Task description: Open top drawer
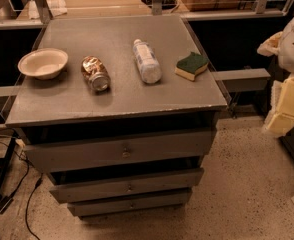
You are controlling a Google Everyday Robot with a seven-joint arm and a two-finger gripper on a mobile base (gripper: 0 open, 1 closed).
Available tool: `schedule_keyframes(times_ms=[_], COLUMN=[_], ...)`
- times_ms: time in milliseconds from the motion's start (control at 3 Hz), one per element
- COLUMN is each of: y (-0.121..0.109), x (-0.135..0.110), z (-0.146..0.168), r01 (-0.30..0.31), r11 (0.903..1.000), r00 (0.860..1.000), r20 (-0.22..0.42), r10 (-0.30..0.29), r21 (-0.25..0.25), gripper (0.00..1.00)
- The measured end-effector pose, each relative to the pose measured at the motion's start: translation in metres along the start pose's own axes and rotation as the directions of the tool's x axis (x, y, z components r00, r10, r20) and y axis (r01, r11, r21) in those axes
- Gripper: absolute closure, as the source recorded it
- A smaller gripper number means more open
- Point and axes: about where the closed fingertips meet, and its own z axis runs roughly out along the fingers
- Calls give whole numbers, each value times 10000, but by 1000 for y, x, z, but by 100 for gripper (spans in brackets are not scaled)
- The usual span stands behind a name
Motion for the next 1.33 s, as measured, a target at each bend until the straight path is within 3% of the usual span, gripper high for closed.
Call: schedule_keyframes(times_ms=[333,667,1000,1333], y=[4,18,29,29], x=[-3,-15,-24,-24], z=[26,79,109,110], r01=[376,705,925,932], r11=[9992,9941,9871,9868], r00=[9988,9940,9887,9885], r20=[318,898,1299,1311], r10=[-370,-631,-755,-757], r21=[-168,-826,-1305,-1326], gripper=[0,0,0,0])
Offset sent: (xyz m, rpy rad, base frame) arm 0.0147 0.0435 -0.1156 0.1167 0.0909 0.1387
